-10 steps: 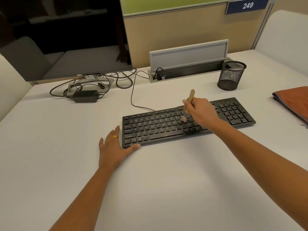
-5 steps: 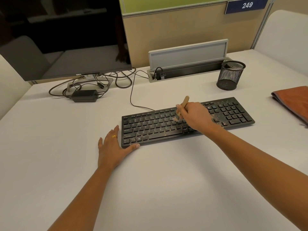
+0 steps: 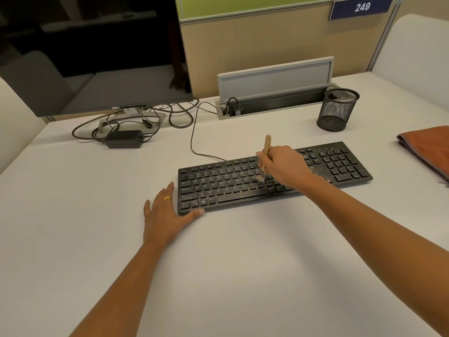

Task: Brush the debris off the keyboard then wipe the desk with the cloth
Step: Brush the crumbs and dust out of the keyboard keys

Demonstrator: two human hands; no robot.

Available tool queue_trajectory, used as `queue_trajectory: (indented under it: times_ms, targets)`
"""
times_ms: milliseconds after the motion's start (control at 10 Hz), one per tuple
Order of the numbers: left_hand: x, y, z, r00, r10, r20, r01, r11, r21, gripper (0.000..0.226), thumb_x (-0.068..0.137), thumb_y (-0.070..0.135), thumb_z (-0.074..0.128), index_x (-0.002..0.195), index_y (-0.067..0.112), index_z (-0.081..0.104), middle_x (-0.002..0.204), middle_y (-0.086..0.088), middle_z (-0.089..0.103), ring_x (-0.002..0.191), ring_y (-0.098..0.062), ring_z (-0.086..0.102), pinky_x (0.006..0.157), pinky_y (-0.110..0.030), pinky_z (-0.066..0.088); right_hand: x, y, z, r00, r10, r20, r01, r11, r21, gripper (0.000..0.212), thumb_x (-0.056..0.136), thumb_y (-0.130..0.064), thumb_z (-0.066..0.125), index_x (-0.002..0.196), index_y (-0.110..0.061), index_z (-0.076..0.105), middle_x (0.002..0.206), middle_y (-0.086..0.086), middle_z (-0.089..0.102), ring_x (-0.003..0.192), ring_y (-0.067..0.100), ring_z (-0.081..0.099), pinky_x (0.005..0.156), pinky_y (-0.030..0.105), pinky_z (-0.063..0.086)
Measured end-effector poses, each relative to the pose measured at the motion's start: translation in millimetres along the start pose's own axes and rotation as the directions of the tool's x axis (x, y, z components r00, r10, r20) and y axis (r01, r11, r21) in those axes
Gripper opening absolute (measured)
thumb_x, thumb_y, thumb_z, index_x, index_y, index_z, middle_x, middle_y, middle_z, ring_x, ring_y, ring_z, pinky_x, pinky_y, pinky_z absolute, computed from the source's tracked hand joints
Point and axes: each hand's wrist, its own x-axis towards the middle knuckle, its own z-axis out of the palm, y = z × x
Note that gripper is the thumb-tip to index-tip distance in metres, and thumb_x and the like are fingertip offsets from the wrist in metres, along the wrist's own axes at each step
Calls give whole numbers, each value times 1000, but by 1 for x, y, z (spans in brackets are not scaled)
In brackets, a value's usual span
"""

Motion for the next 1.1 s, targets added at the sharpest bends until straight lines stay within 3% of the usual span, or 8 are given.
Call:
queue_trajectory:
  times_ms: [200,300,400,500,600,800,1000,1100]
  targets:
    - [-1,0,0,1000,-4,4,4,1000,1,120,55,81,50,151,17,19,154,0,30,144,-14,21,119,-43,3,-3,2,-2,998,-47,46,46,999,3,44,100,-40,33,77,-13,61,74,1,59,67,16,52,61,27,35]
    - [-1,1,-1,1000,-5,3,5,1000,-1,120,55,80,51,151,16,20,155,0,30,144,-14,21,119,-43,2,-4,5,-8,990,-98,105,85,989,120,42,98,-39,38,65,-18,53,63,-3,56,56,8,46,54,25,32]
    - [0,0,-1,1000,-5,6,5,1000,0,120,54,80,50,151,17,19,154,0,30,144,-14,21,119,-43,2,-5,17,-9,976,-154,153,137,984,112,49,96,-43,39,76,-6,63,67,7,62,59,17,51,54,26,33]
    - [0,1,0,1000,-3,2,3,1000,4,120,55,80,50,151,16,20,154,-1,30,144,-14,22,119,-43,3,-3,26,-16,964,-167,207,172,985,-7,47,96,-46,37,79,-12,65,71,7,60,66,21,55,54,27,35]
    - [0,1,0,1000,-2,4,2,1000,3,120,55,80,50,151,17,20,154,0,30,144,-14,22,119,-43,3,-1,20,-26,969,-151,193,173,980,-100,42,98,-43,36,76,-15,59,65,-4,49,61,12,46,52,24,27]
    - [0,1,0,1000,0,-1,0,1000,6,120,55,80,50,151,16,20,154,0,30,144,-15,22,119,-43,3,-3,15,-10,996,-90,1,90,996,-26,50,99,-43,33,85,-8,67,62,-5,48,68,18,51,51,24,30]
    - [0,1,-1,1000,-4,4,4,1000,5,119,56,79,51,151,17,19,154,0,30,144,-15,22,119,-43,3,1,7,-10,995,-72,71,80,991,-108,50,100,-38,30,88,-7,66,78,6,66,73,22,59,61,30,41]
    - [0,2,-1,1000,-6,7,6,1000,10,119,55,80,50,151,17,19,154,0,30,144,-14,22,119,-42,2,10,5,-10,999,-37,15,38,996,-82,49,101,-38,30,90,-7,66,84,8,69,78,25,62,68,33,45]
